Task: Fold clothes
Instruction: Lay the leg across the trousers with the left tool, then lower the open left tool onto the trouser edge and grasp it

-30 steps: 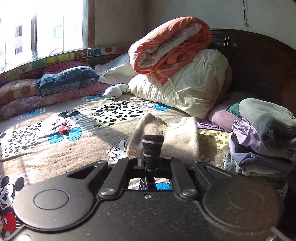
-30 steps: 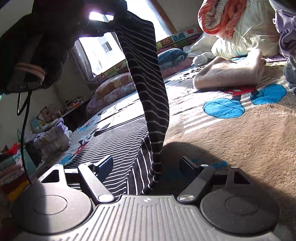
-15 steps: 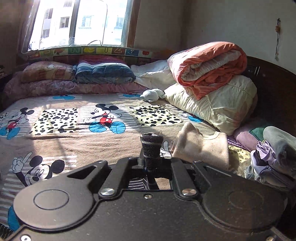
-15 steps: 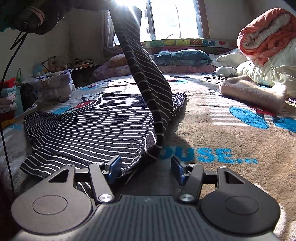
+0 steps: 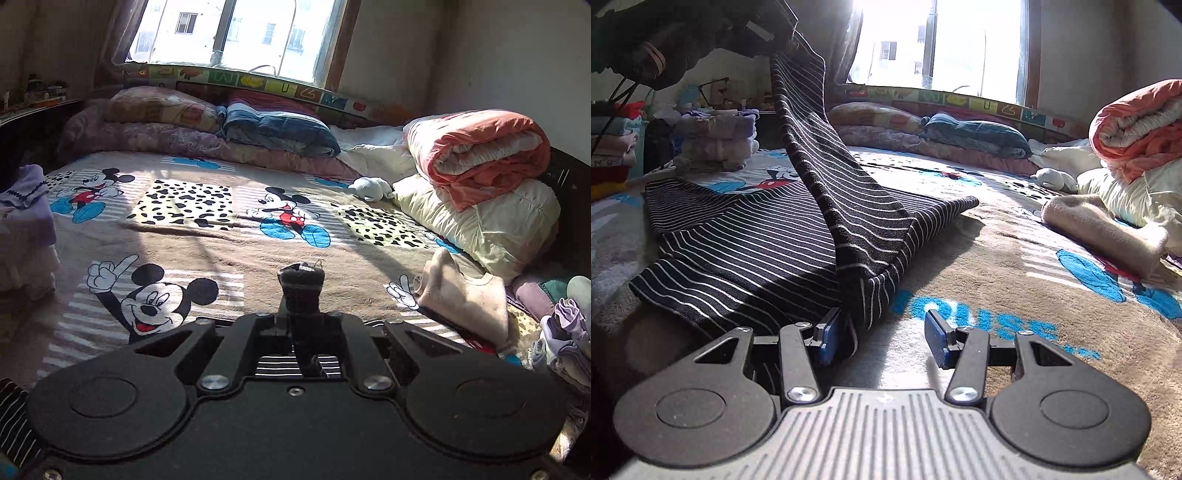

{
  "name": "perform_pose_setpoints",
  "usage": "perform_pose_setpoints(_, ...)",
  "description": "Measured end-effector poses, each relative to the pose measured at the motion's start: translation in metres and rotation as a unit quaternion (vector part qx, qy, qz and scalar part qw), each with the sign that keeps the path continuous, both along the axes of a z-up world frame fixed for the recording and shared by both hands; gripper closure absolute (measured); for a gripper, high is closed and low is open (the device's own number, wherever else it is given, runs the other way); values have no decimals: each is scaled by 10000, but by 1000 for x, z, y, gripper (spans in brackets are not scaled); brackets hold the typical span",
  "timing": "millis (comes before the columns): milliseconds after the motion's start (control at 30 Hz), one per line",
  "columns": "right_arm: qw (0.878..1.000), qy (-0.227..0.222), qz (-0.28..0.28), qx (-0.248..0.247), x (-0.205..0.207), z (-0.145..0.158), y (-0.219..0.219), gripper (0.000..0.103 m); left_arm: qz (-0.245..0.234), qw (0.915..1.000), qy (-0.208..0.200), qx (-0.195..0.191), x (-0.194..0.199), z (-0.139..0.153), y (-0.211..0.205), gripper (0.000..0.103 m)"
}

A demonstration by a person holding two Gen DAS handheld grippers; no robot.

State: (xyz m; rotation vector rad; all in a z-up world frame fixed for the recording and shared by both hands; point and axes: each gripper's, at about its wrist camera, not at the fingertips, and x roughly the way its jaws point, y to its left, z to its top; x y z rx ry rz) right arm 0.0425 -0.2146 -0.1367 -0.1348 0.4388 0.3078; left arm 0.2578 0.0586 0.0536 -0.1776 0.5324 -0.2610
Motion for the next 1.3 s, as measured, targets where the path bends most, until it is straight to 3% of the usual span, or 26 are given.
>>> perform_pose_setpoints(433,9995,-45,61,-319,-11,0,1,53,721,9952,407,-513,-26,-96,77,98)
perform_pose_setpoints(733,9950,-470,523,-710,-33,10,16,51,966,9880,550,-1075,-27,-148,98,98)
perform_pose_setpoints(867,9915,-674,796,-772,-41,17,26,40,895,9887,640,-1020,-23,-153,94,98)
perform_pose_setpoints(967,9925,-633,836,-625,-30,16,32,40,889,9893,514,-1040,-24,-150,95,98)
perform_pose_setpoints(1100,9930,-405,1065,-313,-15,13,36,37,925,9879,464,-1155,-24,-151,100,98)
perform_pose_setpoints(1200,9908,8,1352,-85,-5,5,42,33,1001,9878,587,-1037,-19,-158,100,98)
perform_pose_setpoints(1300,9899,133,1406,86,-2,9,42,33,1123,9864,775,-916,-17,-163,101,96)
